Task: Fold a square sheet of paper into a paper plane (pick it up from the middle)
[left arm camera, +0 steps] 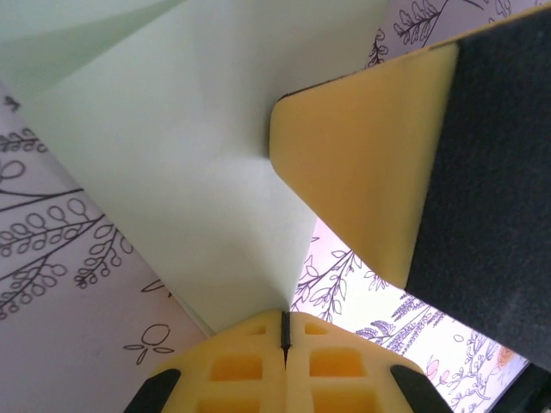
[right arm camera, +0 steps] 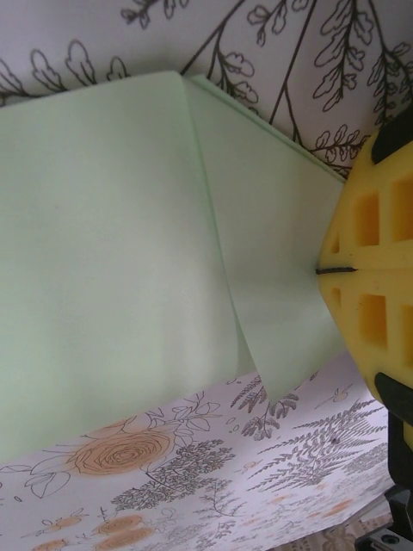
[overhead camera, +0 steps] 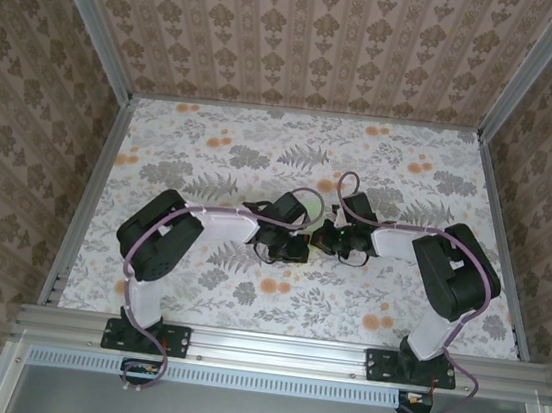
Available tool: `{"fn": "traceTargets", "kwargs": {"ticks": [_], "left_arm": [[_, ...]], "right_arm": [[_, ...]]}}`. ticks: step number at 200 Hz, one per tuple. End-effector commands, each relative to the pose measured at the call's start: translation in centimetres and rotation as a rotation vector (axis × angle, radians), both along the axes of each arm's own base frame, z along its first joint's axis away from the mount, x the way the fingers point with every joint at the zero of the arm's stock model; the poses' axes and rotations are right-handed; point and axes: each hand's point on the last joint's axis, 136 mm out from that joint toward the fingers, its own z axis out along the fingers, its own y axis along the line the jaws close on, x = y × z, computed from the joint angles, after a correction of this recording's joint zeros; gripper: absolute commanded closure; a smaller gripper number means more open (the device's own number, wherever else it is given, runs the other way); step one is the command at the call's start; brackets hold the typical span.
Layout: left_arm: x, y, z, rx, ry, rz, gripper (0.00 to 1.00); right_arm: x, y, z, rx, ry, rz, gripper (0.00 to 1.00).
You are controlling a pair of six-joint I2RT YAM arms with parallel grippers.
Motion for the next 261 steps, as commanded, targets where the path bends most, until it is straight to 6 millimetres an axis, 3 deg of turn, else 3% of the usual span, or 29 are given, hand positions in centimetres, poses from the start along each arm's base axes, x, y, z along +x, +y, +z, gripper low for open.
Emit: {"fn": "traceTargets", "kwargs": {"ticks": [1,55,95,131,166,187,219,261], "left_arm": [[-5.5,3.5,-2.9,0.154,0.159,-0.053,1.00],[-5.8,3.6,-2.4,0.146,0.139,-0.056,1.00],[-4.6,2.5,0.3,0.085,0.053,-0.080,1.00],[-0.8,1.9,3.7,0.008,-0.071,0.004,1.00],[2.6,2.2,4.7,-0.027,-0.111,0.100,1.00],[3.8,1.3,4.8,-0.049,-0.107,0.099,1.00],[4.4,0.0,4.8,-0.058,-0.093,0.076,1.00],[5.1,0.3,4.1,-0.015,-0.107,0.096,1.00]], "right_arm": [[-3.1,-3.9,-5.1,-0.185,0.159,-0.054,0.99],[-3.1,-3.9,-4.8,-0.182,0.155,-0.056,0.99],[-2.8,-3.4,-3.8,-0.148,0.140,-0.057,0.99],[-1.0,-1.4,-0.1,-0.030,0.076,-0.052,0.96],[0.3,-0.5,4.2,0.039,-0.002,-0.063,0.87],[0.7,-1.6,5.4,0.017,-0.034,-0.102,0.77],[0.7,-4.4,5.3,-0.040,-0.049,-0.175,0.62],[0.9,-5.8,4.3,-0.061,-0.026,-0.189,0.57]]}}
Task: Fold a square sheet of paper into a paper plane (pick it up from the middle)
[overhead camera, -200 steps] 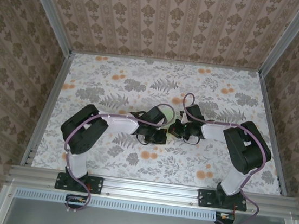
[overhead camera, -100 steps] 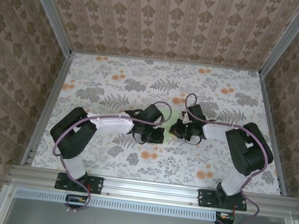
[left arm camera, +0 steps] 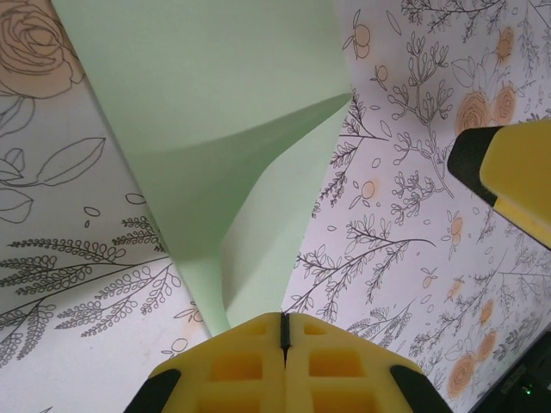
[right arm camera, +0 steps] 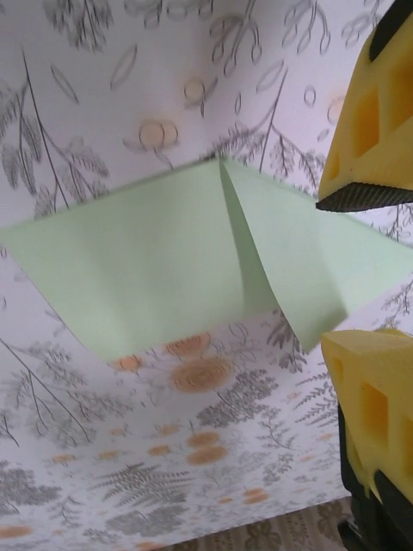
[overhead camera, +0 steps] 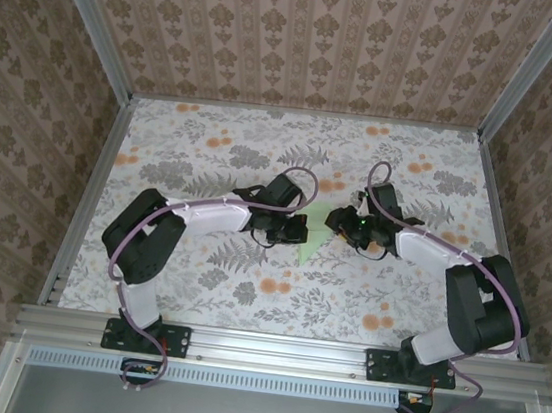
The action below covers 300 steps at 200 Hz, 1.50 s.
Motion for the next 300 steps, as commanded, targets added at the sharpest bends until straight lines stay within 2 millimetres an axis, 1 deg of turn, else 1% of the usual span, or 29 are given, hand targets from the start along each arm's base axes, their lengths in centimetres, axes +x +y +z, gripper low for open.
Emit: {"fn": "traceTargets", "kwargs": {"ticks": [1,42,66,91,135,177,241,259,269,285,300], "left_arm": [[0.7,-0.2,-0.3,0.024,-0.006,0.007,1.00],[1.1,-0.2,-1.9,0.067,0.012,0.014,1.00],[1.4,0.6,-2.9,0.114,0.016,0.034,1.00],[1.3,1.2,-3.9,0.135,0.044,0.050,1.00],[1.3,1.8,-4.6,0.121,0.068,0.076,1.00],[1.2,1.7,-4.8,0.118,0.074,0.075,1.00],[1.2,1.7,-4.8,0.111,0.079,0.073,1.00],[1.3,1.8,-4.5,0.108,0.079,0.075,1.00],[1.4,1.9,-4.0,0.100,0.077,0.078,0.99],[1.7,2.5,-2.8,0.093,0.055,0.091,0.94],[2.2,3.5,-1.3,0.095,0.016,0.109,0.88]], "right_arm": [[-0.9,-1.1,-1.6,-0.044,0.054,-0.006,0.57],[-0.3,-0.5,-2.6,-0.027,0.083,0.023,0.58],[-0.1,-0.3,-3.0,-0.029,0.099,0.036,0.58],[0.2,0.3,-3.4,-0.011,0.112,0.059,0.59],[0.6,1.3,-3.9,0.028,0.129,0.093,0.62],[0.8,1.9,-3.9,0.057,0.131,0.110,0.65],[1.2,3.0,-4.0,0.120,0.126,0.148,0.73],[1.2,3.4,-4.2,0.134,0.129,0.160,0.81],[1.2,3.4,-4.2,0.138,0.129,0.157,0.87],[1.3,3.3,-4.0,0.143,0.122,0.142,0.94],[1.4,3.3,-3.4,0.151,0.105,0.120,0.97]]}}
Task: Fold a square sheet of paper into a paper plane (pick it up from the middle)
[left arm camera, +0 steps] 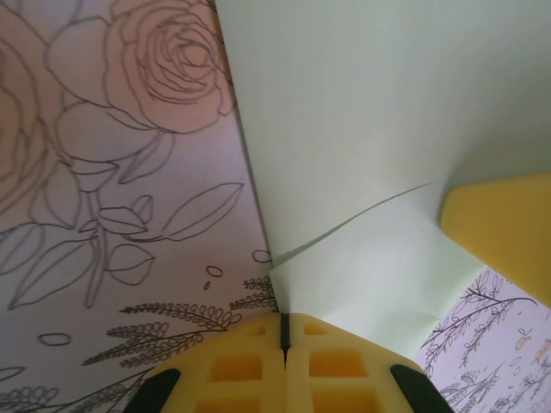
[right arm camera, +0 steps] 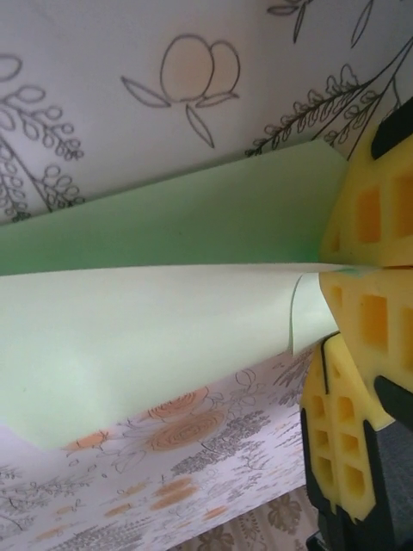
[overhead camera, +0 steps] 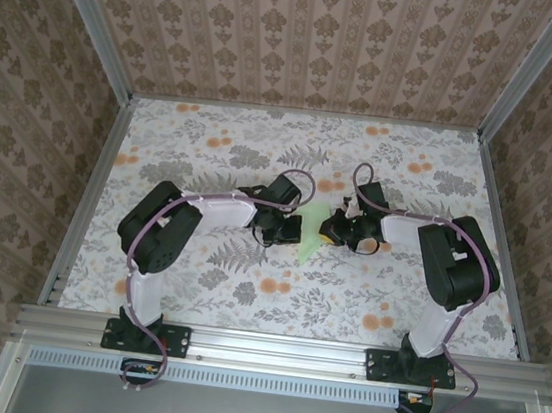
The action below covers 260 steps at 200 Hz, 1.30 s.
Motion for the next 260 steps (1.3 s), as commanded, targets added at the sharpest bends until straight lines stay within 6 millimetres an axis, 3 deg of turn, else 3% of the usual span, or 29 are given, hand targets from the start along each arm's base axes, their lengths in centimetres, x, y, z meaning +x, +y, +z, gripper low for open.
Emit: {"fn": "traceTargets", "kwargs": {"ticks": [1,42,80,117,159,175,212,260], "left_arm": [[0.5,1.8,2.7,-0.001,-0.042,0.034,0.88],[1.0,5.8,6.2,0.024,-0.159,0.078,0.67],[0.6,9.6,9.4,0.013,-0.288,0.101,0.47],[-0.1,11.8,12.2,-0.007,-0.446,0.080,0.38],[-0.1,11.9,13.0,-0.009,-0.536,0.010,0.34],[0.2,11.6,13.0,-0.017,-0.576,-0.020,0.35],[0.0,10.0,12.6,-0.074,-0.658,-0.120,0.35],[-0.2,7.5,9.0,0.028,-0.693,-0.302,0.35]], "right_arm": [[0.7,0.5,1.6,0.044,-0.042,-0.016,0.98],[0.4,2.2,4.1,0.025,-0.098,-0.050,1.00],[0.3,5.5,6.7,0.022,-0.150,-0.064,1.00],[0.8,7.7,8.9,0.000,-0.196,-0.081,1.00],[1.4,7.6,11.1,-0.072,-0.263,-0.127,1.00],[1.4,7.4,10.9,-0.114,-0.255,-0.144,1.00],[0.6,6.6,8.5,-0.207,-0.171,-0.246,1.00],[-0.4,6.2,5.3,-0.259,-0.028,-0.342,1.00]]}}
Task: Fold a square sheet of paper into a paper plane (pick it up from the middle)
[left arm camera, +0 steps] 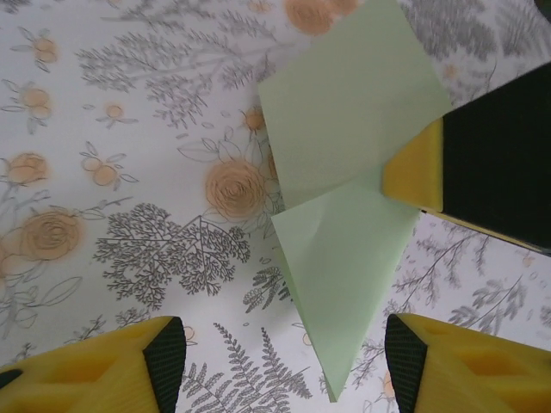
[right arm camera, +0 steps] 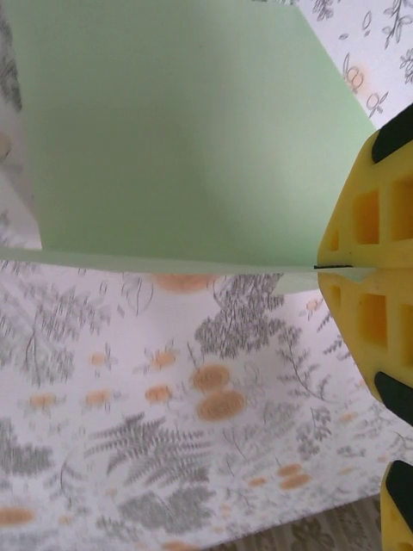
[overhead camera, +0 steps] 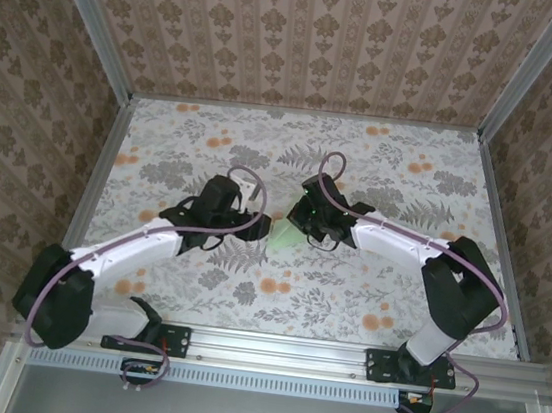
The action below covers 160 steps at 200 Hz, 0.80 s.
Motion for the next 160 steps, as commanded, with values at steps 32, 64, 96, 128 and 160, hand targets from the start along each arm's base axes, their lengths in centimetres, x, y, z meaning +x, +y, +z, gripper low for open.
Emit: {"fn": "traceTargets", "kwargs": {"ticks": [32,64,96,128,160], "left_arm": [[0.0,-4.1,-1.9,0.056,-0.186,-0.228,0.35],[-0.2,-5.7,-3.2,0.000,-0.218,-0.307,0.37],[-0.8,-6.2,-3.8,-0.034,-0.230,-0.350,0.38],[-1.5,-6.4,-3.8,-0.078,-0.270,-0.377,0.39],[-2.2,-6.5,-4.7,-0.084,-0.256,-0.400,0.40]], "right_arm": [[-1.2,-1.5,-3.1,-0.062,0.169,-0.165,1.00],[-1.8,-2.8,-3.3,-0.078,0.192,-0.223,1.00],[-2.1,-3.5,-3.1,-0.036,0.216,-0.295,1.00],[-2.2,-3.4,-3.2,0.014,0.238,-0.358,1.00],[-2.3,-3.6,-3.2,0.038,0.260,-0.391,1.00]]}}
